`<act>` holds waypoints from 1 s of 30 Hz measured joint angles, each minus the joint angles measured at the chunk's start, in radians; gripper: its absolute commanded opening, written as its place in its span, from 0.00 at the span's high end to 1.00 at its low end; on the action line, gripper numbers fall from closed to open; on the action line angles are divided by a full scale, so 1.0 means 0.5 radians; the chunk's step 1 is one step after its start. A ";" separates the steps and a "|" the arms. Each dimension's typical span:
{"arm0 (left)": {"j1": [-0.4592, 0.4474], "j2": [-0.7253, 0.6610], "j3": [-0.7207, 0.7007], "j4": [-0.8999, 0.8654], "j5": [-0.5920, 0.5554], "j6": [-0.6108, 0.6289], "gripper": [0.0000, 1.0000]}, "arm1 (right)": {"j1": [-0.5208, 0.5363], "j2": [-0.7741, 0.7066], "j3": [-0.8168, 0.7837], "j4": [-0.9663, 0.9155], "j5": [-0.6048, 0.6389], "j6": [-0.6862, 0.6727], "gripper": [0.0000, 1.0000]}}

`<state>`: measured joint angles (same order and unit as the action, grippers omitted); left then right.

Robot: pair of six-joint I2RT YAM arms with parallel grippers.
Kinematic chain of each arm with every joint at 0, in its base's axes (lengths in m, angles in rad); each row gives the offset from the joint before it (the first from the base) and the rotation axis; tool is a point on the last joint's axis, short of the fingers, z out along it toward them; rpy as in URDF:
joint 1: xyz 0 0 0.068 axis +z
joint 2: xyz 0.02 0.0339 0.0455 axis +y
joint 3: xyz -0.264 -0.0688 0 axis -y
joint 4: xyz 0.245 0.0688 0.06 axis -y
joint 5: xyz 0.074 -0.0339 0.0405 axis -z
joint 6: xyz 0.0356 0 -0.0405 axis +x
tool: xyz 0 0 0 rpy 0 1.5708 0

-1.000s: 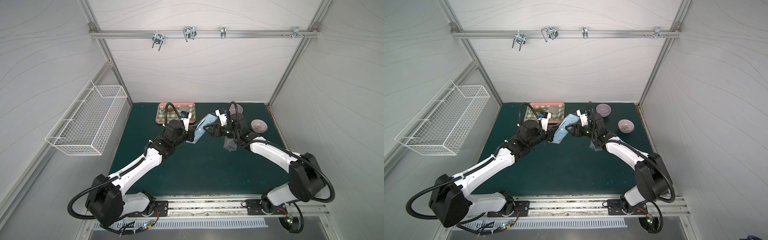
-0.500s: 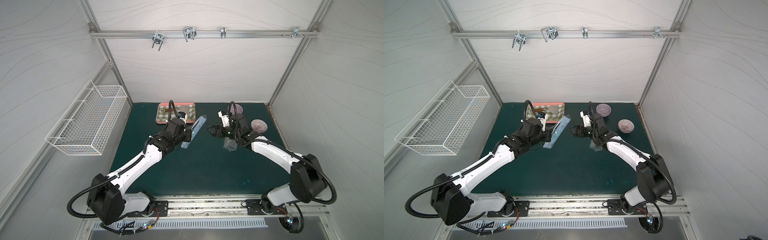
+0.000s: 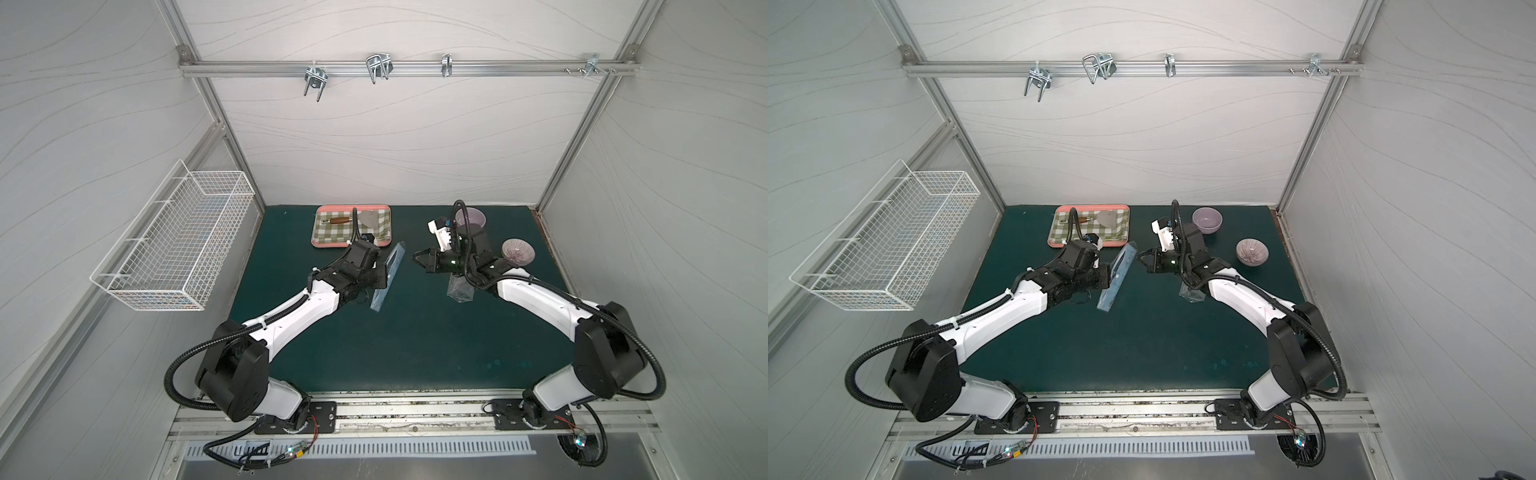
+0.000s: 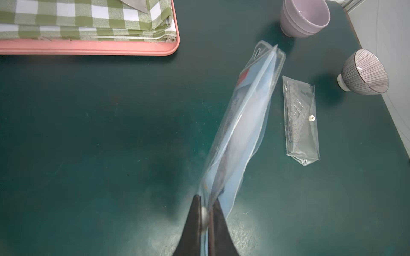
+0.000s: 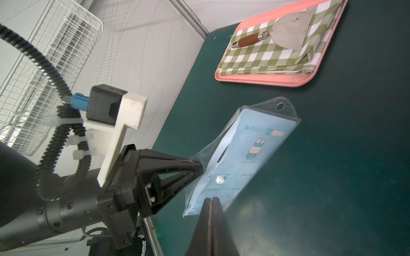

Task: Open the ruler set and take out the ruler
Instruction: Take out the ruler from the ruler set bag.

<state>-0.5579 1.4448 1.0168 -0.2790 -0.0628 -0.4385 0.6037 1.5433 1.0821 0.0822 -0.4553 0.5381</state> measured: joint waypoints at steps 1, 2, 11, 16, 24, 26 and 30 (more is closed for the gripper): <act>0.000 0.011 0.000 0.014 0.001 -0.018 1.00 | 0.020 0.025 0.019 -0.002 -0.002 0.014 1.00; -0.001 0.020 0.000 0.024 0.002 -0.029 1.00 | 0.035 0.045 0.035 -0.003 -0.003 0.024 1.00; -0.053 0.048 0.000 0.108 -0.018 -0.085 1.00 | 0.134 0.262 0.269 -0.097 0.079 0.130 1.00; -0.105 0.048 0.000 0.130 -0.036 -0.089 1.00 | 0.146 0.355 0.406 -0.234 0.158 0.159 1.00; -0.136 0.048 0.000 0.141 -0.072 -0.089 1.00 | 0.153 0.428 0.536 -0.451 0.283 0.170 1.00; -0.136 0.047 0.000 0.141 -0.082 -0.089 1.00 | 0.156 0.434 0.562 -0.517 0.317 0.165 1.00; -0.137 0.041 0.000 0.141 -0.116 -0.089 1.00 | 0.163 0.437 0.616 -0.639 0.385 0.134 1.00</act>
<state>-0.6266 1.4654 1.0168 -0.2085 -0.1207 -0.4828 0.6853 1.7618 1.3903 -0.2371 -0.2630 0.6052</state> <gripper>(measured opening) 0.062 0.047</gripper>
